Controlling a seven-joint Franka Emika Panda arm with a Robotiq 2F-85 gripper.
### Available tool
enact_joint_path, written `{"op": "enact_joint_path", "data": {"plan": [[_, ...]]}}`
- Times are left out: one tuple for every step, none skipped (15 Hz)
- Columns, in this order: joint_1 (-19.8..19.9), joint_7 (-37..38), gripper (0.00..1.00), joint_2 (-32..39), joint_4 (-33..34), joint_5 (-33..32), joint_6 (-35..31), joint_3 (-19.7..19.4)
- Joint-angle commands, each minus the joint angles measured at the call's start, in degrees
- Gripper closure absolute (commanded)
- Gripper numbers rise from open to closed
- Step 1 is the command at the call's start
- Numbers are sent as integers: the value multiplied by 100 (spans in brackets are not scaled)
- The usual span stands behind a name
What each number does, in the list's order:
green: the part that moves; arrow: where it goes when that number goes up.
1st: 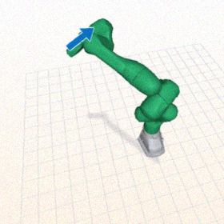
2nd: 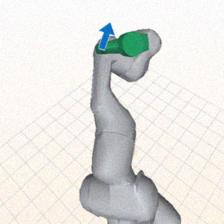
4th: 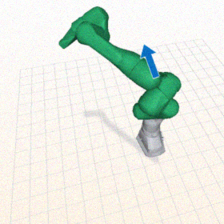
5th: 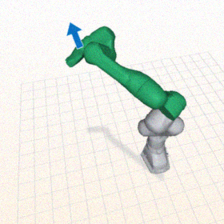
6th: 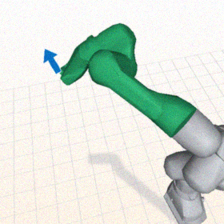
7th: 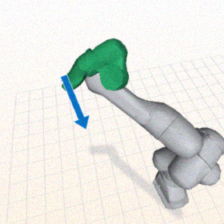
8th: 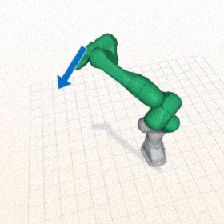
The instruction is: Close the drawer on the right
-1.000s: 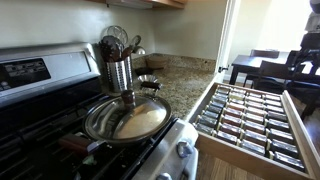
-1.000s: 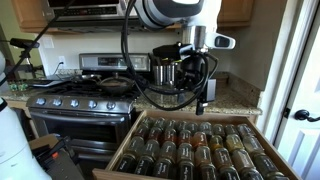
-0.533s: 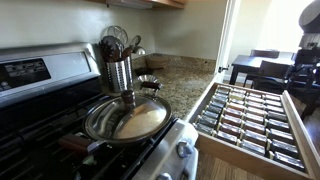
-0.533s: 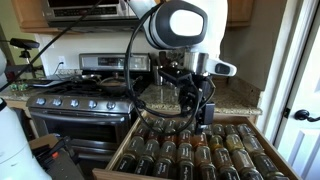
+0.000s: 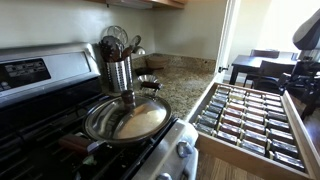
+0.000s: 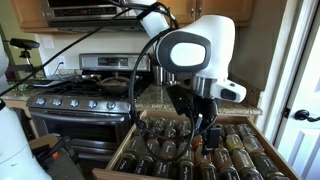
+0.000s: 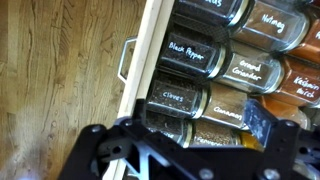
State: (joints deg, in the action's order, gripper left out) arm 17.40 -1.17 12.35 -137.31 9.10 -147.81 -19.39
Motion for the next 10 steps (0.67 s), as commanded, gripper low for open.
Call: {"op": "enact_joint_path", "data": {"plan": [[199, 211, 0, 335, 112, 142, -204, 31], [243, 244, 0, 427, 141, 155, -228, 21], [284, 295, 0, 526, 178, 171, -242, 17], [310, 357, 0, 573, 229, 179, -141, 20], [266, 253, 0, 419, 108, 12, -104, 32], [292, 279, 0, 492, 139, 19, -104, 28], [306, 285, 0, 539, 166, 23, -105, 27], [310, 290, 0, 567, 188, 24, -105, 28], [310, 296, 0, 580, 199, 25, -105, 29], [321, 245, 0, 597, 189, 69, -221, 66]]}}
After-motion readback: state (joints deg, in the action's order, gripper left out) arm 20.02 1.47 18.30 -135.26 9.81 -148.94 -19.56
